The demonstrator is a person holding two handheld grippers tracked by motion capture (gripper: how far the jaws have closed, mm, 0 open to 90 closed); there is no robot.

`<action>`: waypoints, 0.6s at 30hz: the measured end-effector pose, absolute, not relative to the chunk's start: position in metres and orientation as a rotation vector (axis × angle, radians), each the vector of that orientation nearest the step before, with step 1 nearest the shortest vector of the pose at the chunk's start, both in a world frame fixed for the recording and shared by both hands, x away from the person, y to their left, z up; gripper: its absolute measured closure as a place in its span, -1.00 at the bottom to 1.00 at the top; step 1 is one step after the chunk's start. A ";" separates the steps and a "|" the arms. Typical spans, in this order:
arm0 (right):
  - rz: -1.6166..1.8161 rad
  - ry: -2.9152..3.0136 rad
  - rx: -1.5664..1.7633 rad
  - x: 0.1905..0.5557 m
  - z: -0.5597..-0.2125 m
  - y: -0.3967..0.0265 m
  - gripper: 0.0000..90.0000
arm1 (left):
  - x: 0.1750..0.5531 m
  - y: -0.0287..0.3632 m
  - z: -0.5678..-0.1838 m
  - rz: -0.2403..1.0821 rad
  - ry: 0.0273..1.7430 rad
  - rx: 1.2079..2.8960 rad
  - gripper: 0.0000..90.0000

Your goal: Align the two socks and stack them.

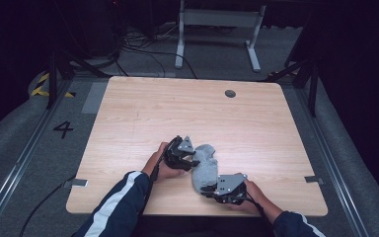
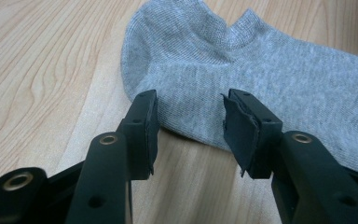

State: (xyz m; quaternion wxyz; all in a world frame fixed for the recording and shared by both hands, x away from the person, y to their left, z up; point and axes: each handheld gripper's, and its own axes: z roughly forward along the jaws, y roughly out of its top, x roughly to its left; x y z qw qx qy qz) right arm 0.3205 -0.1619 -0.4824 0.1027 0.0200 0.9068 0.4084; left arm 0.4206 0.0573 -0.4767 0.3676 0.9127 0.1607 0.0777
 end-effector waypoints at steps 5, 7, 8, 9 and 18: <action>1.217 2.681 0.079 0.322 -0.482 -0.163 0.92 | 0.421 0.058 -0.477 0.202 0.425 2.339 0.16; 1.217 2.686 0.084 0.322 -0.482 -0.164 0.93 | 0.420 0.057 -0.477 0.205 0.429 2.340 0.14; 1.218 2.691 0.087 0.322 -0.481 -0.164 0.94 | 0.420 0.057 -0.476 0.218 0.436 2.341 0.10; 1.217 2.692 0.088 0.322 -0.481 -0.165 0.94 | 0.420 0.057 -0.476 0.220 0.439 2.346 0.07; 1.241 2.683 0.073 0.318 -0.471 -0.173 0.95 | 0.416 0.057 -0.468 0.283 0.469 2.335 -0.18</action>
